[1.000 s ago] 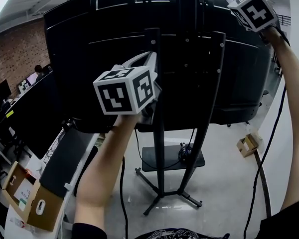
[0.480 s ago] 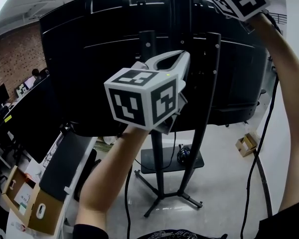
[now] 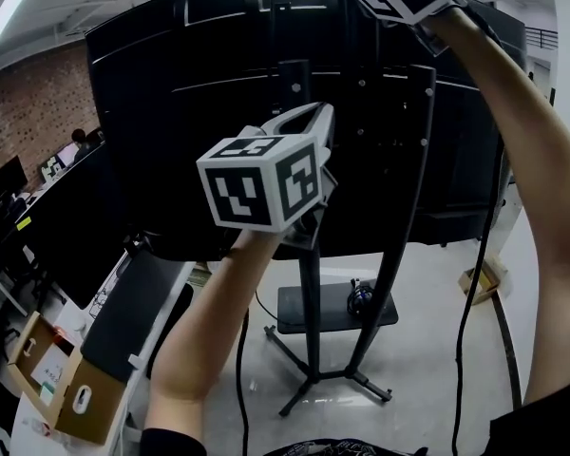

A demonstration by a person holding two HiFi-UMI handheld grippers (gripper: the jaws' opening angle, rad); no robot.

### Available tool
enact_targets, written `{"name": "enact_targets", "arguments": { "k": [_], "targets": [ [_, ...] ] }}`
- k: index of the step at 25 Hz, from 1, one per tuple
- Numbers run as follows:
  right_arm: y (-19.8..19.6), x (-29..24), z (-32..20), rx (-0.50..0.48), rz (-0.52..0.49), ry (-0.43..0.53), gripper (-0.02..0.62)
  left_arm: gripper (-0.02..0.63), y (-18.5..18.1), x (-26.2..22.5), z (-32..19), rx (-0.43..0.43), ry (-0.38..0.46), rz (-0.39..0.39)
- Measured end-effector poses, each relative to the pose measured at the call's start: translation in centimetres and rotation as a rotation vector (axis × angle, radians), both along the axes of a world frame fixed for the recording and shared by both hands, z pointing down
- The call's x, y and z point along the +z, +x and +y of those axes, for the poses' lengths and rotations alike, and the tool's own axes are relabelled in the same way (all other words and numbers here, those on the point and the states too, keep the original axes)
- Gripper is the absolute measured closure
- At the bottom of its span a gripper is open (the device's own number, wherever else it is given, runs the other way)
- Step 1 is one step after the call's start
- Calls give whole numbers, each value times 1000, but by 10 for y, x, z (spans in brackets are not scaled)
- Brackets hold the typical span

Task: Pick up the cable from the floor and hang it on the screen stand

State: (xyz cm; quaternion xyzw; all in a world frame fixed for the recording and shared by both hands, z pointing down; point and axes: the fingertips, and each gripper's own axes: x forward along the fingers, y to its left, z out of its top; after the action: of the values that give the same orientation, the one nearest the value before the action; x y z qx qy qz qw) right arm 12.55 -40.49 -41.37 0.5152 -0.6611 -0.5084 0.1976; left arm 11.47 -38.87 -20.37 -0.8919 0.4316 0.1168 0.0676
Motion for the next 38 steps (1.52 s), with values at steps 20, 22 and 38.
{"name": "enact_targets", "arguments": {
  "k": [20, 22, 38],
  "targets": [
    [-12, 20, -76, 395, 258, 152, 581, 607, -39, -2, -21, -114, -10, -36],
    [1, 23, -77, 409, 256, 151, 581, 607, -36, -1, -20, -107, -14, -38],
    [117, 58, -76, 416, 215, 26, 581, 607, 17, 5, -12, -11, -27, -44]
  ]
}}
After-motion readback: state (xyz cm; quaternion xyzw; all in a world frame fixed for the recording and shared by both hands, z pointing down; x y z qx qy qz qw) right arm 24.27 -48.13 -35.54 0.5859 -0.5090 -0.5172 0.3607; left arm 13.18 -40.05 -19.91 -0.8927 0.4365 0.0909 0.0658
